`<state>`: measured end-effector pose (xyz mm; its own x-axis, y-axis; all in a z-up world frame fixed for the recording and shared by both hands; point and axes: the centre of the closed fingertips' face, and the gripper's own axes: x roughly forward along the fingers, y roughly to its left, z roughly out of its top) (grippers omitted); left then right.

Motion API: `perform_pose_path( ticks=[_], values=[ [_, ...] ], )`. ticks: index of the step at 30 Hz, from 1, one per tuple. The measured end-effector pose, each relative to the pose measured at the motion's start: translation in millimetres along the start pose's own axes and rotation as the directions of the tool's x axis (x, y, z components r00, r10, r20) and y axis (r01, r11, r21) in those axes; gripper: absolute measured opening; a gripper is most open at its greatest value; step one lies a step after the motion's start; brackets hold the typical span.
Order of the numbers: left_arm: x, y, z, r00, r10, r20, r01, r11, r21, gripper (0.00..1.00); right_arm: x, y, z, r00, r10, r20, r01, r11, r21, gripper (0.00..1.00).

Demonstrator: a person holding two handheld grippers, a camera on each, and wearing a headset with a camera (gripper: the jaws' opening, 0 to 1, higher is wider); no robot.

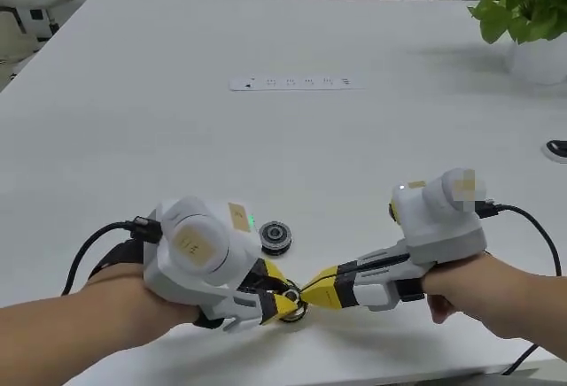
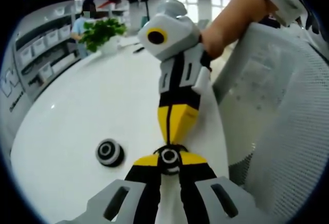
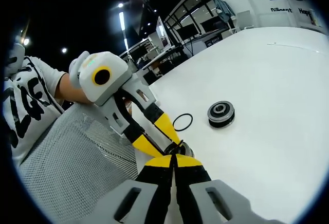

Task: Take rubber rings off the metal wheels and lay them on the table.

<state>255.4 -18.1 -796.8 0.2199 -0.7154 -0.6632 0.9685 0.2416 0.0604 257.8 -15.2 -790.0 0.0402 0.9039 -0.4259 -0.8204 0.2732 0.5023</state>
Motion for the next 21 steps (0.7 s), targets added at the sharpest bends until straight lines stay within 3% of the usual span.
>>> perform_pose_path(
  ticks=[3,14,21],
  values=[
    [0.0,0.2,0.1,1.0,-0.005,0.009,0.005,1.0,-0.007,0.13,-0.8,-0.8,2.1,1.0,-0.006,0.007,0.006,1.0,0.001,0.0],
    [-5.5,-2.3,-1.2,0.9994,-0.032,-0.009,0.033,0.998,0.05,0.18,-1.6,0.6,4.3,1.0,-0.006,0.003,0.006,1.0,-0.01,0.0],
    [-18.3,-1.8,7.4,0.9991,-0.035,0.024,0.034,0.999,0.039,0.23,-3.6,1.6,6.1,1.0,-0.005,0.005,0.005,1.0,-0.013,0.0]
  ],
)
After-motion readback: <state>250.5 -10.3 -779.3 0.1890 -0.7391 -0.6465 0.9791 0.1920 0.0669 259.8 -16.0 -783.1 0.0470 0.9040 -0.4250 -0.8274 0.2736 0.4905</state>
